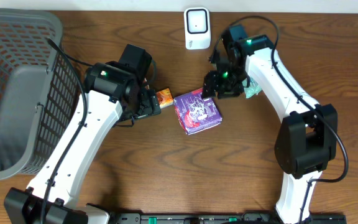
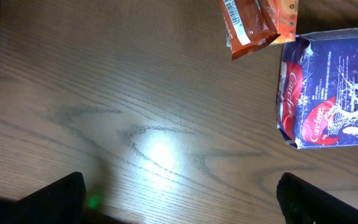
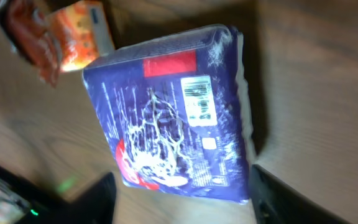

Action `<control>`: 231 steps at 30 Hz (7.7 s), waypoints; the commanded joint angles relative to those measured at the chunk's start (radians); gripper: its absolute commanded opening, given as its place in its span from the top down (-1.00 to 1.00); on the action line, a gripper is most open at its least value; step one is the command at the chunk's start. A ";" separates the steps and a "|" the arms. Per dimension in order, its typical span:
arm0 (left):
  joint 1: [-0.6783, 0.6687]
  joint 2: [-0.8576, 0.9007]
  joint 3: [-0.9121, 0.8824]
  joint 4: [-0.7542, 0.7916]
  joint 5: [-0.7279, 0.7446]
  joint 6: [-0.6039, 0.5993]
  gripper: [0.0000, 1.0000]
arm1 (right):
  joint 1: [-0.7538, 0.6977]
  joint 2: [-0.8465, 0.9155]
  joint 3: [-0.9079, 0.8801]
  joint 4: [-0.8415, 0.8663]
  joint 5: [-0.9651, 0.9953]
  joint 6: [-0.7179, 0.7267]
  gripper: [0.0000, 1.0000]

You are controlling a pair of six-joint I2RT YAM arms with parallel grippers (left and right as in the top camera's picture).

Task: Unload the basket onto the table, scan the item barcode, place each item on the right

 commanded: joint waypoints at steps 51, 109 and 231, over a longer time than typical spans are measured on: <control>0.001 0.006 0.000 -0.004 -0.006 0.017 -0.96 | 0.174 -0.079 -0.144 0.114 1.165 0.280 0.97; 0.001 0.006 0.000 -0.004 -0.006 0.017 -0.96 | 0.016 -0.076 0.129 -0.101 0.253 0.057 -0.43; 0.001 0.006 0.000 -0.004 -0.006 0.017 -0.96 | -0.880 0.095 0.112 0.280 -0.231 -0.068 -0.65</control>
